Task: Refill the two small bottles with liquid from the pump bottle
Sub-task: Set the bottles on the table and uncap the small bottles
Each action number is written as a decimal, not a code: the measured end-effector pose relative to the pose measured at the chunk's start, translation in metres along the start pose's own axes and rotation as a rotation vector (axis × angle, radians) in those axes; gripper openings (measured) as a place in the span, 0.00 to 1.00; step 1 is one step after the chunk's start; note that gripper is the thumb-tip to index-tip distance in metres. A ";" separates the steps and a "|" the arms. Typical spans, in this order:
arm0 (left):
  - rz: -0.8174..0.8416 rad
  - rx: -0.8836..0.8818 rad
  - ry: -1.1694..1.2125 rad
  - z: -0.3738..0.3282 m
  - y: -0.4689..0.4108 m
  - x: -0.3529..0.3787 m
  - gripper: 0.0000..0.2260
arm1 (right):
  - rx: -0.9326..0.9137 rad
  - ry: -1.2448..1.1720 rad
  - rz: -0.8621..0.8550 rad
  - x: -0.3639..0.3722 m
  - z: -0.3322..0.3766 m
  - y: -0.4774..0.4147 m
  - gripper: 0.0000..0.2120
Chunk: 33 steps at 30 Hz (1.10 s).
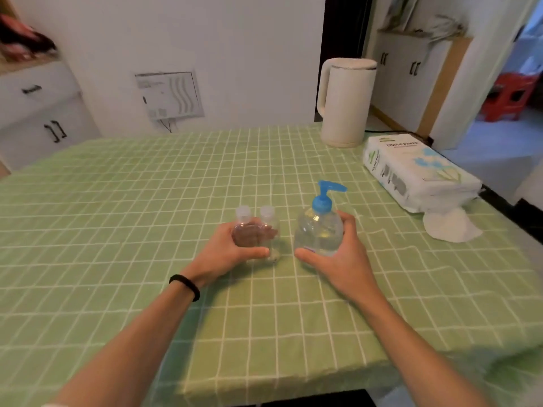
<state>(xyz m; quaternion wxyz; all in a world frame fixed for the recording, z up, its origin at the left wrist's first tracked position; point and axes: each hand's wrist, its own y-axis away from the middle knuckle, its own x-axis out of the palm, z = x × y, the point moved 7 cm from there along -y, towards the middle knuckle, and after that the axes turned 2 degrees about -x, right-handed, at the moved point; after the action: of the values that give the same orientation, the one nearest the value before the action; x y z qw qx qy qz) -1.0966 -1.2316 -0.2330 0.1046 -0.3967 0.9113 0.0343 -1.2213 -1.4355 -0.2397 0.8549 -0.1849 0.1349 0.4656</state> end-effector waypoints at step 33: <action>-0.059 0.008 -0.098 0.021 -0.076 -0.061 0.26 | 0.092 0.118 -0.051 0.031 -0.006 -0.088 0.46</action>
<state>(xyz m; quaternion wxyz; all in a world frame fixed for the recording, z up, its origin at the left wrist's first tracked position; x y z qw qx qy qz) -0.9973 -1.2362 -0.2382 0.1518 -0.4207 0.8932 0.0469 -1.1308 -1.4594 -0.2407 0.8648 -0.1758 0.2016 0.4250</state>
